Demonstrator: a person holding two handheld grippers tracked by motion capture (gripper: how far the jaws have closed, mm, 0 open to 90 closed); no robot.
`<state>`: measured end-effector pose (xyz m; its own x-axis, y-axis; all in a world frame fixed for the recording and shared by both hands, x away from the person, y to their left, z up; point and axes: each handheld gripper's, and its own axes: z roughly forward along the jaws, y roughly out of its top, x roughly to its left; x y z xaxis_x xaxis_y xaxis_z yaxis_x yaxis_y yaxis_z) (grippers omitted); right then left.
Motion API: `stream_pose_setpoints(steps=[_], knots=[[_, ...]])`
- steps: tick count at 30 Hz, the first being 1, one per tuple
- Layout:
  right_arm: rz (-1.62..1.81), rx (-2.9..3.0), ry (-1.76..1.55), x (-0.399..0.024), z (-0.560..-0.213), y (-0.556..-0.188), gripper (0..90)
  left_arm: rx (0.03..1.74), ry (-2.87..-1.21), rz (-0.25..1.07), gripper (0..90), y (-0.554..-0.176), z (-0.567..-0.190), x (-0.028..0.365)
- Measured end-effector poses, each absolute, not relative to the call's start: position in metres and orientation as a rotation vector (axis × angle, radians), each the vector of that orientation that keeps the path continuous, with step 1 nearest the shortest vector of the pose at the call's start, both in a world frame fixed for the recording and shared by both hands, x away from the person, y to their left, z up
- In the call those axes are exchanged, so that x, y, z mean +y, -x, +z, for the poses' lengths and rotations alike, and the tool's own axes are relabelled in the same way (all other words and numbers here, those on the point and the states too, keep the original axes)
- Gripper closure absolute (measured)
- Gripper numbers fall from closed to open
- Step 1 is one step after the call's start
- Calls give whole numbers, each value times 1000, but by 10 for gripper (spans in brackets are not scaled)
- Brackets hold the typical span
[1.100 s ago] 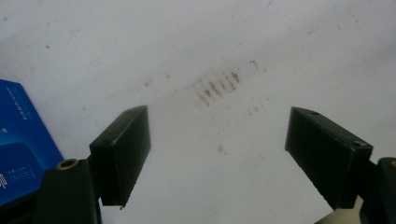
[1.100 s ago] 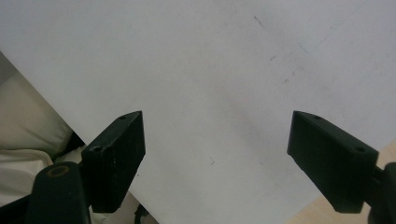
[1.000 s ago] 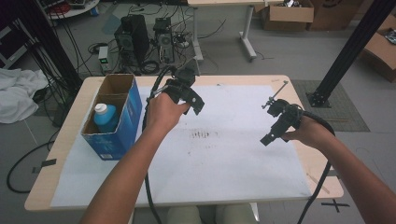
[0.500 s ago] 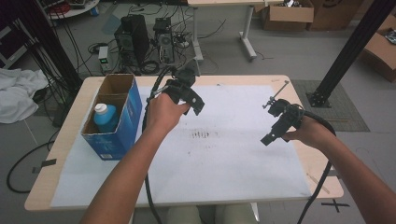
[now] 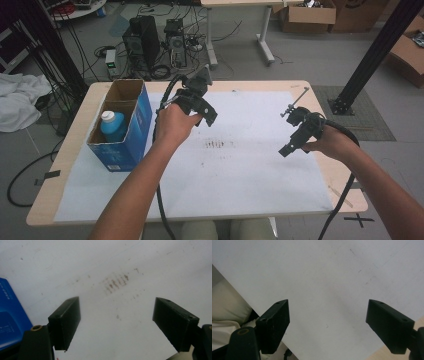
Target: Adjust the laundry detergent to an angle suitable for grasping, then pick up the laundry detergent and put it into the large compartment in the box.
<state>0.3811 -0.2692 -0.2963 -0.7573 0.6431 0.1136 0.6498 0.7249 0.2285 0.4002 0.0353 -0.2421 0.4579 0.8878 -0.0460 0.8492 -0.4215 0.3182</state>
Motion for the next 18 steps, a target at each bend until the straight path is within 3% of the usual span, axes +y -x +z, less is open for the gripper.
stream_pose_setpoints(steps=[18], knots=[[-395, -2894, 1084, -265, -295, -381, 191, 1487, -2413, 187, 233, -397, -242, 38]])
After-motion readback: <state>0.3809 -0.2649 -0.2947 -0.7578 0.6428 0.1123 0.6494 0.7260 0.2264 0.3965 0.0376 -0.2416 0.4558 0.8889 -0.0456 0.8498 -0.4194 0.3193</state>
